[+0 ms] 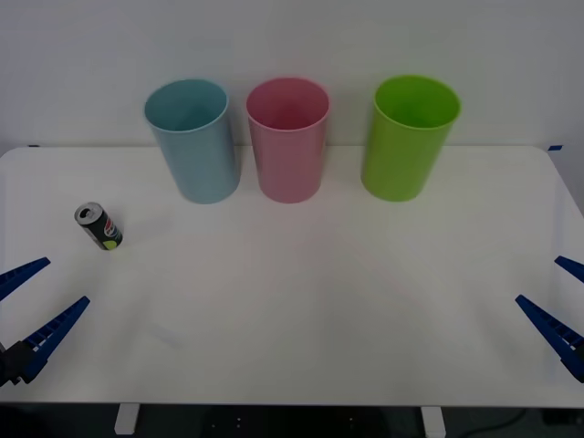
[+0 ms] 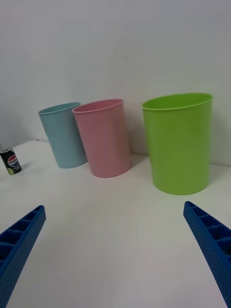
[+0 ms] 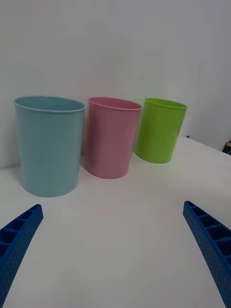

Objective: Grasp the object on the table and drop it into the matching bin: aluminum can to the light blue bin, PET bottle to the pink bin.

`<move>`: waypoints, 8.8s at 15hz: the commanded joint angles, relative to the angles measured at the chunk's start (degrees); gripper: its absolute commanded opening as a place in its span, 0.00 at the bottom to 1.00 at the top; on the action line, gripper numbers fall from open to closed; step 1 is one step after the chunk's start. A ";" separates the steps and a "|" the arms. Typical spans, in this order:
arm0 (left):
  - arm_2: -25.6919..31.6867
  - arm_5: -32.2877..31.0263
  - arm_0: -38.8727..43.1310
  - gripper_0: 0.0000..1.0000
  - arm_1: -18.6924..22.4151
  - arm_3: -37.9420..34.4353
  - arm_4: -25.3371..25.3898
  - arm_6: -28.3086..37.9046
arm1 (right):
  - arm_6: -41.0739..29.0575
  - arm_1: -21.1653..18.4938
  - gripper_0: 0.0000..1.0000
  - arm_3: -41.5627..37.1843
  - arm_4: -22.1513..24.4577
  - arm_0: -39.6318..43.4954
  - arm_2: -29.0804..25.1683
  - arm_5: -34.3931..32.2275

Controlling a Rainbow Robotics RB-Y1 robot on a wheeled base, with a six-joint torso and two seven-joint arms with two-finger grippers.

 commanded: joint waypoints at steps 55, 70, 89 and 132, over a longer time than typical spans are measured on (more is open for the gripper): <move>-11.98 38.45 -25.54 1.00 -2.08 34.71 2.27 -17.14 | 0.00 0.00 1.00 0.00 0.00 0.00 0.00 0.00; -10.84 46.27 -37.49 1.00 -4.98 44.20 -5.38 -17.40 | 0.00 0.00 1.00 0.00 0.00 0.00 0.00 0.00; -11.63 47.32 -38.98 0.00 -5.07 45.61 -5.73 -17.84 | 0.00 0.00 1.00 0.00 0.00 0.00 0.00 0.00; -18.31 50.66 -41.18 0.00 -5.07 7.64 -19.79 19.42 | 0.00 0.00 1.00 0.00 0.00 0.00 0.00 0.00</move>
